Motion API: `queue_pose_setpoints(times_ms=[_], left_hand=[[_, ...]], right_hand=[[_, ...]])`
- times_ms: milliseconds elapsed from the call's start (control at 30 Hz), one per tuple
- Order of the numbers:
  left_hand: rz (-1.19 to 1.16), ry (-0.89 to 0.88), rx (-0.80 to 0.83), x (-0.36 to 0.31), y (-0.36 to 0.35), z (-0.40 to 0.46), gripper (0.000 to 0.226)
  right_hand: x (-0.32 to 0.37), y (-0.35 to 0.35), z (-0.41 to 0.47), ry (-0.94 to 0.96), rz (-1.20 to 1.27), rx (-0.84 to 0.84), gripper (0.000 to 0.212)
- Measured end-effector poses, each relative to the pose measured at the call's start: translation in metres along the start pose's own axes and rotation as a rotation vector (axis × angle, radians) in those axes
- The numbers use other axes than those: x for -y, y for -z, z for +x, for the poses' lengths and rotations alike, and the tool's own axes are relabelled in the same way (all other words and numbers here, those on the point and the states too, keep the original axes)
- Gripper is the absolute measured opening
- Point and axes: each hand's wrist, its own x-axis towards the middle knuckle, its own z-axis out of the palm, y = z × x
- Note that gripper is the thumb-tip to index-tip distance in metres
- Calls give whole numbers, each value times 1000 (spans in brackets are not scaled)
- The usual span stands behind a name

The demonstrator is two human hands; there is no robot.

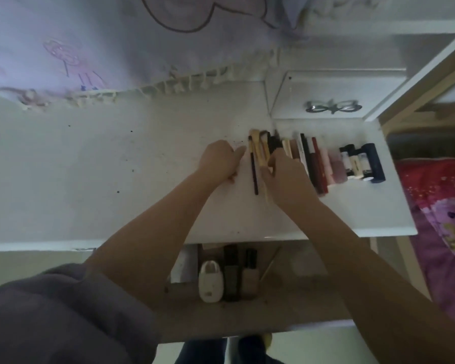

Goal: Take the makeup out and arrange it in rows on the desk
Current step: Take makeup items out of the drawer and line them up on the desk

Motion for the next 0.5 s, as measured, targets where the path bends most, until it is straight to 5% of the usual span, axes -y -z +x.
queue_pose_setpoints(times_ms=[133, 267, 500], left_hand=[[-137, -3, 54, 35, -9, -81, 41], [-44, 157, 247, 82, -77, -173, 30], [208, 230, 261, 81, -171, -166, 29]], right_hand=[[-33, 0, -79, 100, 84, 174, 12], [-91, -53, -143, -152, -71, 585, 24], [-110, -135, -125, -403, 75, 405, 35]])
